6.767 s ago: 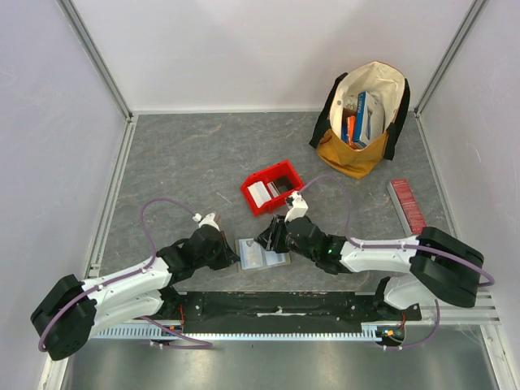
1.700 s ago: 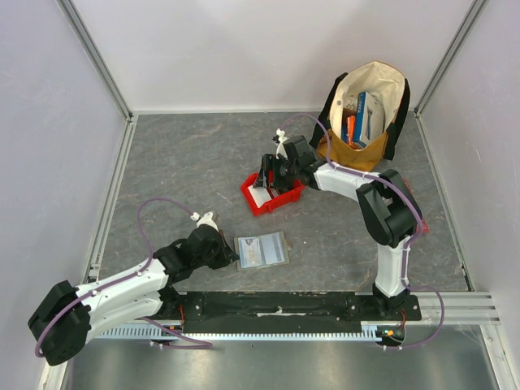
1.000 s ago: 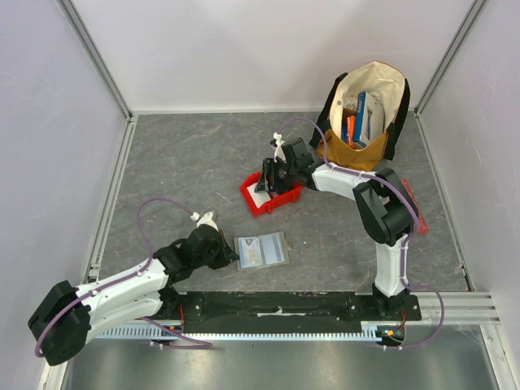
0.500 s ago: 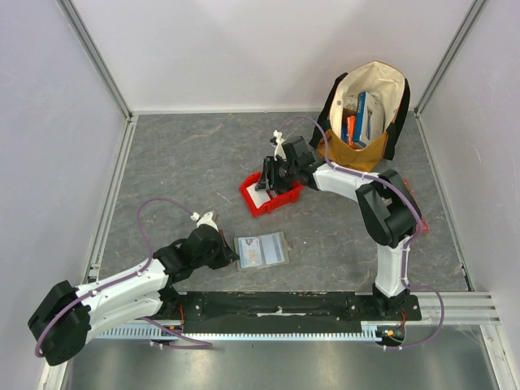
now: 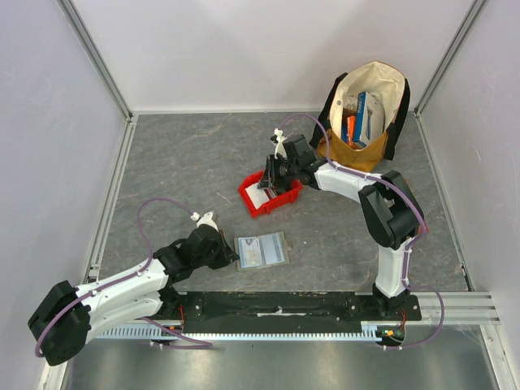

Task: Put the credit cards into the card holder
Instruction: Pick up the credit card from the storage box.

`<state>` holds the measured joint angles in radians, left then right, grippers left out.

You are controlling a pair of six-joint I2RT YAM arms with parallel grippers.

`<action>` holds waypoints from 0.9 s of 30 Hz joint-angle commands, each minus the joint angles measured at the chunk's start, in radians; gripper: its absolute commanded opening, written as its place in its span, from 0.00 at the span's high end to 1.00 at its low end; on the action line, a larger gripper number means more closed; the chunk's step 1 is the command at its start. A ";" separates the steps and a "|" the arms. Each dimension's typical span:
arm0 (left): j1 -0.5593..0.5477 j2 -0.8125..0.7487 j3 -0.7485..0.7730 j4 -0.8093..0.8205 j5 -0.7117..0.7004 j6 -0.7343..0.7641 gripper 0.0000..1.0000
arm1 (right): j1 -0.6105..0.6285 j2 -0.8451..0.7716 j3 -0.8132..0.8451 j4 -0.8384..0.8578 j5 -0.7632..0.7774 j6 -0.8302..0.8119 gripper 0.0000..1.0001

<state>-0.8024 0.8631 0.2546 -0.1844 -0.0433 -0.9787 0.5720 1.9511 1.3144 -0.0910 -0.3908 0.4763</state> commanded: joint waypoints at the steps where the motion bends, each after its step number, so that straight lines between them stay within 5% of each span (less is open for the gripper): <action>1: 0.002 -0.003 -0.002 0.030 -0.006 0.023 0.98 | 0.006 -0.034 0.020 0.007 -0.008 -0.013 0.72; 9: 0.002 -0.001 -0.002 0.028 -0.006 0.025 0.98 | 0.005 -0.040 0.055 -0.027 0.098 -0.048 0.82; 15: 0.002 -0.010 -0.008 0.028 -0.004 0.021 0.98 | 0.006 -0.024 0.103 -0.096 0.164 -0.091 1.00; 27: 0.002 0.004 -0.003 0.042 0.005 0.025 0.98 | 0.037 -0.208 0.106 -0.161 0.409 -0.249 1.00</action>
<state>-0.8024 0.8635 0.2543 -0.1810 -0.0429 -0.9787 0.5941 1.8812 1.3830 -0.2447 -0.1001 0.3153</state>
